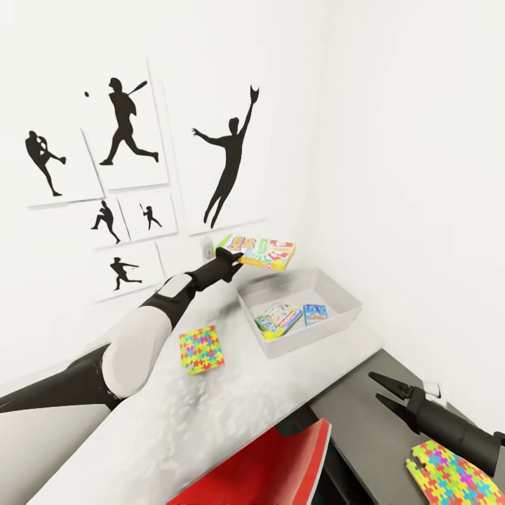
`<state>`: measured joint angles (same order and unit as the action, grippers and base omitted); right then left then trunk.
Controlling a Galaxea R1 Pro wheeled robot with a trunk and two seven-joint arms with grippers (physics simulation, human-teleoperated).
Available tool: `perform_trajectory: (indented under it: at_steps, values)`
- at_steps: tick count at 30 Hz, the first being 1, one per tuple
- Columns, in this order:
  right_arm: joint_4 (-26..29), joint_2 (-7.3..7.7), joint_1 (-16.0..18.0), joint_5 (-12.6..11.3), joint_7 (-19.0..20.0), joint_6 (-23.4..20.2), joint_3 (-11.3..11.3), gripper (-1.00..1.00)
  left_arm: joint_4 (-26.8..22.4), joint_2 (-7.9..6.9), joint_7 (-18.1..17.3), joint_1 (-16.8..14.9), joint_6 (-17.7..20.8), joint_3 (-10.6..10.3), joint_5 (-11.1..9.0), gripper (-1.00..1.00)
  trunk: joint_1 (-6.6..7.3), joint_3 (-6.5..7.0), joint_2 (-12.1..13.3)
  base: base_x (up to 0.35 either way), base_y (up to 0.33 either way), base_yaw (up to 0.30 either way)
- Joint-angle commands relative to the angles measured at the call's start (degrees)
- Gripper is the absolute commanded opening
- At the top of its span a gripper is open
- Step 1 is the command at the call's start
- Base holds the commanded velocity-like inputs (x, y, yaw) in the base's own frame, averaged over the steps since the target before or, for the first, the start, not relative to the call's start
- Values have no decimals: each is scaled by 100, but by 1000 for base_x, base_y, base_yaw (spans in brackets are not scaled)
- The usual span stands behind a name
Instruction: Put all the toys in the child's room - the three board games (two on the bed and one on the table), the two jigsaw puzzles on the table, and the tennis ball on the table - inside the toy box on the table in the child's room.
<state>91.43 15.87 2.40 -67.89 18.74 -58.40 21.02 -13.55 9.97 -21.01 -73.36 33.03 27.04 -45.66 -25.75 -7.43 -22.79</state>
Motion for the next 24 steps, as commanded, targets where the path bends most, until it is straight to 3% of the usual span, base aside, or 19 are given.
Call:
perform_trajectory:
  at_steps: [1,3,8,11,18,24]
  values:
    - [-1,4,6,57,59,-24,8,100,38,3,-3,-6,53,57,-41,-100,-3,-22,-13,0,0,0]
    - [-2,17,8,57,59,-24,8,100,125,3,-23,-4,139,56,-41,-100,-3,-40,-13,0,0,0]
    - [-3,28,6,57,59,-27,10,100,206,3,-84,-5,1098,51,-35,-100,-3,-87,-13,0,0,0]
    - [-3,35,6,57,59,-29,9,100,210,3,-148,-4,1374,49,-29,-100,-3,-115,-13,0,0,0]
    - [-3,38,6,57,65,-25,12,100,212,3,-564,-3,1557,36,-19,-100,-3,-167,-13,0,0,0]
    - [-3,39,6,57,77,-23,22,100,213,3,-685,-3,1573,30,-13,-100,-3,-173,-13,0,0,-5]
